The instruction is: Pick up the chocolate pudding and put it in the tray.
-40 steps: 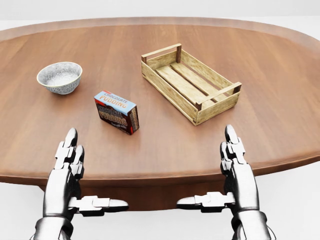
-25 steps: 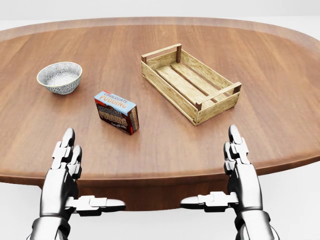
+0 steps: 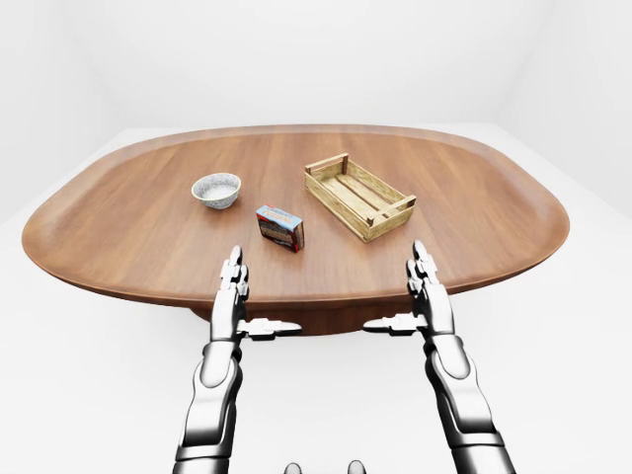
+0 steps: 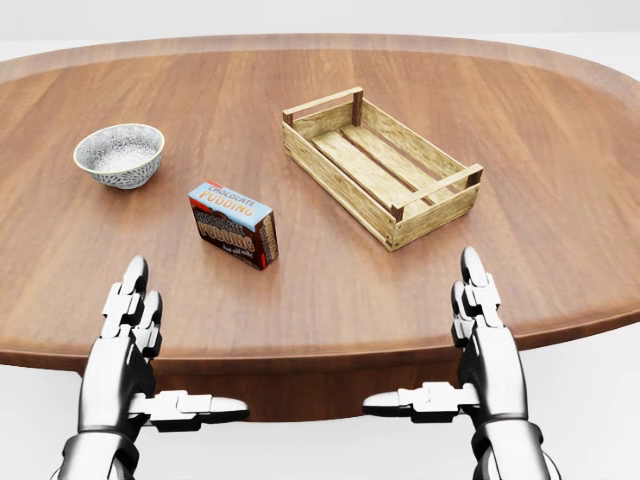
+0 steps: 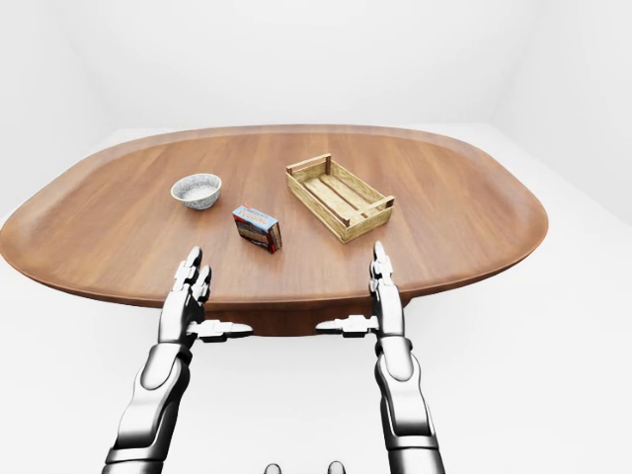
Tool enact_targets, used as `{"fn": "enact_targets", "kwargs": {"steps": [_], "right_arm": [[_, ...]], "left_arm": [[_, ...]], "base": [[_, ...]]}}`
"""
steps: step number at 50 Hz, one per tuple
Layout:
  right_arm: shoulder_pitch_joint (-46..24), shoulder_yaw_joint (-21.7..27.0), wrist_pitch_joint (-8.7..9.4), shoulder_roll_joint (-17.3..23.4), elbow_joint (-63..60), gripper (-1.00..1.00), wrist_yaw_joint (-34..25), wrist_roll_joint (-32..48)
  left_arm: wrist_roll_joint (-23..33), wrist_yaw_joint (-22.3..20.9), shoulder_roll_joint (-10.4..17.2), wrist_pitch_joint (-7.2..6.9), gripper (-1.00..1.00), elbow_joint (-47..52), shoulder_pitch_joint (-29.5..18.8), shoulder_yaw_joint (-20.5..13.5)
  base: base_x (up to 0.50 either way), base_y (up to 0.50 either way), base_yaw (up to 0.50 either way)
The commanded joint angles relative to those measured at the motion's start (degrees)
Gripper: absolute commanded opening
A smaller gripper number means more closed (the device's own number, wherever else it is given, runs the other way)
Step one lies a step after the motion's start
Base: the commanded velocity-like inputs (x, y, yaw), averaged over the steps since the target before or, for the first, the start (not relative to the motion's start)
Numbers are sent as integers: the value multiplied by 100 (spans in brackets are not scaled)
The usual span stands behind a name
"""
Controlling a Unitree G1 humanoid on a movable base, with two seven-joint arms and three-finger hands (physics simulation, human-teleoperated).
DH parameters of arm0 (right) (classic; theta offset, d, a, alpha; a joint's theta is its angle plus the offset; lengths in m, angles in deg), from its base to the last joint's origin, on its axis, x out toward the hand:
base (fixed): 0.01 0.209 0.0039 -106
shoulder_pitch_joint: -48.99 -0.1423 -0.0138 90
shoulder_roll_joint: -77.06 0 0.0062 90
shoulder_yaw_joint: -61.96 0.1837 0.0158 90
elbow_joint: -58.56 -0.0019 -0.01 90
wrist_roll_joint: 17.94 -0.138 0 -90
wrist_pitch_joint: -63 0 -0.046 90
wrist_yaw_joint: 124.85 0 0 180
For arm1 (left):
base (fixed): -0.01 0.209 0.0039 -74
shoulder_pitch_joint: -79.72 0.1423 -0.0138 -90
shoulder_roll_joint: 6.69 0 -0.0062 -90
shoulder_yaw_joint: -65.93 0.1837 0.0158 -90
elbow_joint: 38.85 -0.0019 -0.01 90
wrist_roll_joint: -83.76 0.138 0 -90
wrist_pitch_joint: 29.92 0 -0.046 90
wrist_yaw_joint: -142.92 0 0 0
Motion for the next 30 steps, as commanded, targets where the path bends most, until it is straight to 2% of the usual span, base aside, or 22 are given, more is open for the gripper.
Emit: {"fn": "enact_targets", "kwargs": {"steps": [1,4,5,6,7,15,18,23,30], "right_arm": [[5,-15,5,2,-43,100,14,66],[9,-10,16,3,-57,100,4,65],[-28,-2,-243,-5,362,100,10,78],[-3,-11,-138,2,109,100,6,72],[21,-15,-5,3,-49,100,2,69],[37,-20,42,2,-91,100,-6,100],[34,-24,45,0,-88,100,-7,107],[1,-13,-20,5,16,100,-6,112],[36,-25,20,1,-66,100,-10,123]], "left_arm": [[-4,-6,3,3,100,-9,-3,-7],[-2,-1,0,-21,100,21,1,-2],[0,0,-2,-27,100,29,3,2],[-1,1,-1,-55,100,67,12,3],[-3,-4,0,-15,100,25,8,-2],[8,-3,-4,-56,100,94,30,11],[7,-11,-1,9,100,19,19,4],[8,-12,-1,5,100,19,12,5],[14,-16,-2,5,100,39,28,11]], "base": [[0,0,0],[0,0,0],[0,0,0],[0,15,0],[0,16,0],[0,22,0],[0,24,0],[0,24,0],[0,25,0]]}}
